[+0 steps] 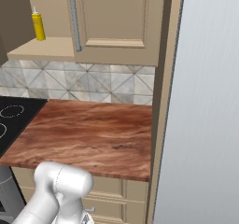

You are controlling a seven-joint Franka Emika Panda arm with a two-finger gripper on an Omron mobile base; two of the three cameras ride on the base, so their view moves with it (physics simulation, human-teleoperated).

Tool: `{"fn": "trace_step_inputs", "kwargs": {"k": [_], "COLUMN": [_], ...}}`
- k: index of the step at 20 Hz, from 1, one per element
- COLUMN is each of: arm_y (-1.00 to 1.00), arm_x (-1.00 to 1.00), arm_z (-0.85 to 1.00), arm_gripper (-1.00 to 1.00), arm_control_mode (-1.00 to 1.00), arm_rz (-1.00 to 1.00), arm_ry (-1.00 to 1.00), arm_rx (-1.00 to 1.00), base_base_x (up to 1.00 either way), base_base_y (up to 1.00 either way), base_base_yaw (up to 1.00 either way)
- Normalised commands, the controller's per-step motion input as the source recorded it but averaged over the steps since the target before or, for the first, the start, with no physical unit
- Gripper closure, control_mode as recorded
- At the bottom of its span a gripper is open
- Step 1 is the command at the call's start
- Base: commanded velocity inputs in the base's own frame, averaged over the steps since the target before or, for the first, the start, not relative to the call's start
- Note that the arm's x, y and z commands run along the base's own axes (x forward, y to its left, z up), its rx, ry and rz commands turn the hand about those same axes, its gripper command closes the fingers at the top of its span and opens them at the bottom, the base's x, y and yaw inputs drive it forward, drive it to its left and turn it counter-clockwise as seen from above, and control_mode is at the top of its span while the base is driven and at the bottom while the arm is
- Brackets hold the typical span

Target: Pick the mug and place it in the sink. Pick the bowl and place it in the open cabinet and then close the cabinet.

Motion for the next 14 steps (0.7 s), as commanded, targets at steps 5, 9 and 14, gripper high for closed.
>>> {"fn": "trace_step_inputs", "kwargs": {"k": [5, 9, 14], "arm_y": [0.03, 0.0, 0.01], "arm_x": [0.11, 0.12, 0.1], "arm_z": [-0.1, -0.05, -0.1], "arm_gripper": [-1.0, -1.0, -1.0], "arm_control_mode": [-1.0, -1.0, -1.0], "arm_rz": [-0.16, -0.17, -0.17], "arm_ry": [-0.05, -0.03, -0.01], "arm_rx": [-0.01, 0.0, 0.0], "base_base_x": [0.0, 0.0, 0.0], "base_base_y": [0.0, 0.0, 0.0], "base_base_yaw": [0.0, 0.0, 0.0]}}
